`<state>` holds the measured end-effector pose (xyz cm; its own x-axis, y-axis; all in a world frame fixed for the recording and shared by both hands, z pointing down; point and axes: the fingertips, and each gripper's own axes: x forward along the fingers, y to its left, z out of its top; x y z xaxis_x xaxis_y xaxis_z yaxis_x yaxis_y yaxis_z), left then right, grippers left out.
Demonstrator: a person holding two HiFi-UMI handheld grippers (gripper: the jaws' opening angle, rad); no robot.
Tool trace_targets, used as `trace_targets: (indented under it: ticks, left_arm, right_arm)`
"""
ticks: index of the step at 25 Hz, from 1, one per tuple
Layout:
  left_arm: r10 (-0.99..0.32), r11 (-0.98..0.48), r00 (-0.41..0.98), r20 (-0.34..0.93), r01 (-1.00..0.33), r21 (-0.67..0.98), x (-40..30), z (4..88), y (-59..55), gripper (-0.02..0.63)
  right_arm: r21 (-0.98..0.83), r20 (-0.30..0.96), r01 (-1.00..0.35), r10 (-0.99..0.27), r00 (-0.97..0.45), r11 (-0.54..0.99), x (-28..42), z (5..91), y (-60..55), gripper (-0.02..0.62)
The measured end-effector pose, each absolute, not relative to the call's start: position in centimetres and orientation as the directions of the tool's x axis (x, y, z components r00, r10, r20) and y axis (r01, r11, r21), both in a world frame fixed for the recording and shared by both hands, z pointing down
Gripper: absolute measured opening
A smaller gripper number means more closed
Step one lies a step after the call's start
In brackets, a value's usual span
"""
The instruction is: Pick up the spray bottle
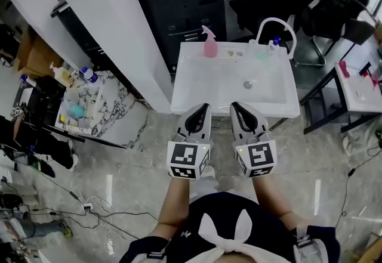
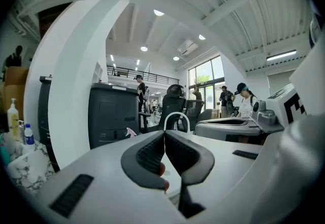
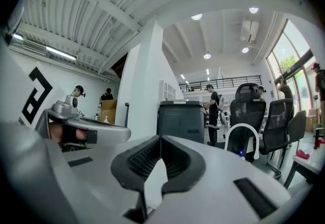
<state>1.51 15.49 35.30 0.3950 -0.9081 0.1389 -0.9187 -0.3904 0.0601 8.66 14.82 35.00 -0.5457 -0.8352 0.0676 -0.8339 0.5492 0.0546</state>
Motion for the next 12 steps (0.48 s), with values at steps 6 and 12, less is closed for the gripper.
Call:
trace_targets:
  ticks: [6,12]
  left_arm:
    - [-0.889,-0.427,0.434,0.149,-0.901,0.073,-0.8,35.9,12.2,0.026]
    - [-0.873,-0.458,0.466,0.146,-0.885,0.090,-2.2,36.1,10.0,0.026]
  right_arm:
    - [0.040,0.080,-0.851,-0.851,-0.520,0.524,6.2,35.5,11.7,0.028]
    - [0.016,0.098,-0.869,-0.866,-0.490,0.494,5.1,36.1,9.8,0.029]
